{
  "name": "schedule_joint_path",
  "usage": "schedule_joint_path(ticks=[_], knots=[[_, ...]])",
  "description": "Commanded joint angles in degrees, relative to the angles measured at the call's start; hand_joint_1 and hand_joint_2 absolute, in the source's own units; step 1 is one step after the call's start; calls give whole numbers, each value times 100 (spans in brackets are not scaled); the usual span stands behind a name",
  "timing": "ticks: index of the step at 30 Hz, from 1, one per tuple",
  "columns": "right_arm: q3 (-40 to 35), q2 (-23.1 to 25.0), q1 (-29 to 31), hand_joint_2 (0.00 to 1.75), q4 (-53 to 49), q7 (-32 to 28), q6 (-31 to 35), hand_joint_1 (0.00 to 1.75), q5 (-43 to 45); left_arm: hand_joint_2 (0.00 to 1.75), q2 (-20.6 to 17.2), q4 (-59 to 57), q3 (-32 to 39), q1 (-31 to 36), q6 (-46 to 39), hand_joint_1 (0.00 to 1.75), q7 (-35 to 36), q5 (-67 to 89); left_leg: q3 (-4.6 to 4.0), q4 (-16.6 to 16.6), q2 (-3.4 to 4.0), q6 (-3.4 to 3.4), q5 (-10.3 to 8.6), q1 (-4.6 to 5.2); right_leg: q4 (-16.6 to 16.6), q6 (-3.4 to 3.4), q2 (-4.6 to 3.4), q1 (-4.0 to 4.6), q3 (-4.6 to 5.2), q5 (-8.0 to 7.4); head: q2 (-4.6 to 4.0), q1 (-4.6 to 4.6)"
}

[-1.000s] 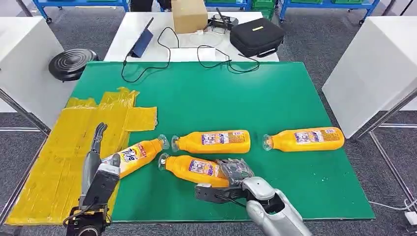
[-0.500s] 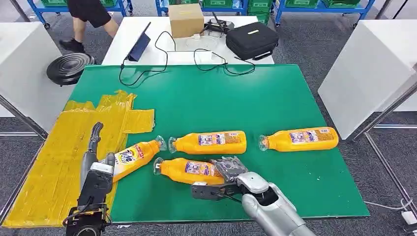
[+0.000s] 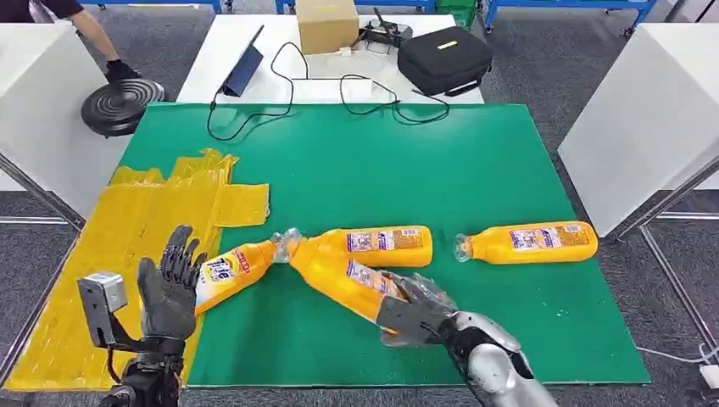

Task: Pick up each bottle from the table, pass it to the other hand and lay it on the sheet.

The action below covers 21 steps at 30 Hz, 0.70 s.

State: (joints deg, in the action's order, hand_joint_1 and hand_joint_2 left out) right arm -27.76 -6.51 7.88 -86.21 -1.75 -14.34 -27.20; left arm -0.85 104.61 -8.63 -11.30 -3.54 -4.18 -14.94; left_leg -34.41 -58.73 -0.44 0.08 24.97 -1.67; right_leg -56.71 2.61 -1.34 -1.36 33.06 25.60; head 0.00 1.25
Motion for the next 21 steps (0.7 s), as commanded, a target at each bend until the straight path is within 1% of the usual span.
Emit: schedule_joint_path(ticks=[1, 3, 5, 6, 7, 8, 10, 13, 16, 21], knots=[[597, -296, -247, 175, -1510, -101, 127, 175, 530, 175, -84, -281, -326, 289, 853, 0, 145, -1662, -2, 0, -24, 13, 6, 8, -1, -15, 40, -3, -9, 17, 0, -2], [690, -187, -263, 175, -1636, -127, 217, 175, 700, 175, -115, -435, -427, 424, 1051, 0, 203, -2044, -25, 0, -23, 10, -1, 7, -1, -14, 37, -3, 15, 9, 0, 0], [833, -58, -307, 175, -1818, -105, 394, 175, 892, 175, -172, -602, -580, 590, 1167, 0, 189, -2058, -36, 3, -20, 7, -2, 8, 1, -11, 29, -4, 30, 5, 0, -2], [887, -4, -283, 175, -1852, -77, 463, 175, 910, 175, -182, -664, -628, 650, 1242, 0, 213, -2194, -37, 4, -25, 9, -2, 9, 0, -15, 39, -4, 29, 7, 0, -2], [943, 72, -222, 175, -1841, -24, 536, 175, 922, 175, -202, -749, -721, 738, 1352, 0, 250, -2358, -45, 4, -21, 6, -3, 8, 1, -11, 31, -5, 39, 4, 0, -2], [972, 134, -154, 175, -1787, 20, 632, 175, 856, 175, -206, -810, -787, 798, 1474, 0, 272, -2607, -33, 11, -28, 13, -6, 10, 6, -26, 50, -3, 24, 6, 0, -2], [970, 168, -73, 175, -1711, 25, 640, 175, 848, 175, -205, -839, -841, 838, 1502, 0, 273, -2647, -47, 5, -11, 6, -2, 8, 2, -10, 21, -5, 43, 1, 0, 0], [970, 177, -54, 175, -1664, 28, 645, 175, 844, 175, -208, -823, -852, 831, 1502, 0, 272, -2652, -36, 9, -9, 10, -2, 8, 7, -17, 25, -3, 32, 2, 0, 0], [1042, 329, 95, 175, -1318, 81, 846, 175, 882, 175, -231, -1029, -1103, 1141, 1757, 0, 296, -2940, -39, 8, -9, 8, -1, 7, 6, -14, 23, -3, 33, 3, 0, 0], [826, 492, 297, 175, -844, 181, 1028, 175, 803, 175, -212, -1362, -1520, 1718, 1789, 0, 244, -2924, -48, 8, -13, 8, -7, 6, 7, -14, 33, -2, 38, -2, 0, 0]])
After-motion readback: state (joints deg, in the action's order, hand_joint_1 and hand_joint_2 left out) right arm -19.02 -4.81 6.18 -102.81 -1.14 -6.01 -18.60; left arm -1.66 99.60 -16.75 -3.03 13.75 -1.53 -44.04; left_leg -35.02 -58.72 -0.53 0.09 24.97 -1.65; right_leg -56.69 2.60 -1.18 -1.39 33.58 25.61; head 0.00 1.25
